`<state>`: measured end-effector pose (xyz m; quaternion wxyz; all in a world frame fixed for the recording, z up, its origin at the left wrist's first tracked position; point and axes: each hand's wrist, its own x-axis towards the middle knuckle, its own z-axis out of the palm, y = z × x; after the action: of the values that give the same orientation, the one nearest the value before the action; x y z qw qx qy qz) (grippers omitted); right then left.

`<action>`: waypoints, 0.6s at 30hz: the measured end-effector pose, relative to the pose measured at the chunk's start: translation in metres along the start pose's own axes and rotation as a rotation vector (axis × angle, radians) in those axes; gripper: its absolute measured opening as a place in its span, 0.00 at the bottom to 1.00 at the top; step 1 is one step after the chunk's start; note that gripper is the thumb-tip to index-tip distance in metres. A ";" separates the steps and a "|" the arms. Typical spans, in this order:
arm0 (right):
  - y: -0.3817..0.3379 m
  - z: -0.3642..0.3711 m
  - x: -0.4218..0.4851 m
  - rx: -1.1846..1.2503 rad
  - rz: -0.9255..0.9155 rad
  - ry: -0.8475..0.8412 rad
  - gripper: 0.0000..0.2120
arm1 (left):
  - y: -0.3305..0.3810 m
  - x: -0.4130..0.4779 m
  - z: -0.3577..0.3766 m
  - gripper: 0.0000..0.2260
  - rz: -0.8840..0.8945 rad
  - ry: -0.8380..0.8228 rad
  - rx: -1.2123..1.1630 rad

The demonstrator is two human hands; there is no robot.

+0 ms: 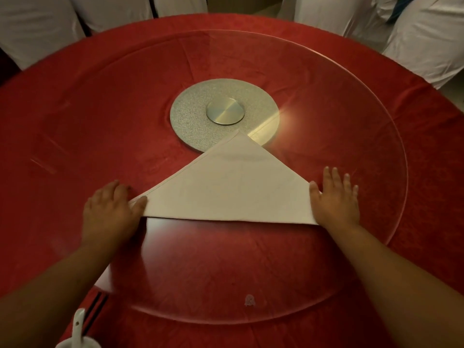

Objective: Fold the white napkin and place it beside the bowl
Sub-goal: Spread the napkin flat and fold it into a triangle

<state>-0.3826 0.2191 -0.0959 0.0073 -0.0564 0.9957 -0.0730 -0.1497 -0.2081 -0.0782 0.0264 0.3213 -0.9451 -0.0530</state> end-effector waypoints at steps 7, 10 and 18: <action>0.041 -0.004 -0.004 -0.029 0.088 0.041 0.32 | -0.018 0.001 0.015 0.31 -0.090 -0.023 -0.143; 0.043 -0.009 -0.010 -0.022 0.095 0.109 0.29 | -0.017 -0.001 0.015 0.33 -0.130 0.009 -0.174; 0.046 -0.014 -0.048 -0.099 0.221 0.279 0.17 | -0.015 -0.006 0.019 0.28 -0.147 0.012 -0.149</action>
<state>-0.3399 0.2718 -0.0887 -0.1254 0.0637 0.9896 -0.0297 -0.1380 -0.2146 -0.0992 0.0518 0.3875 -0.9122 -0.1229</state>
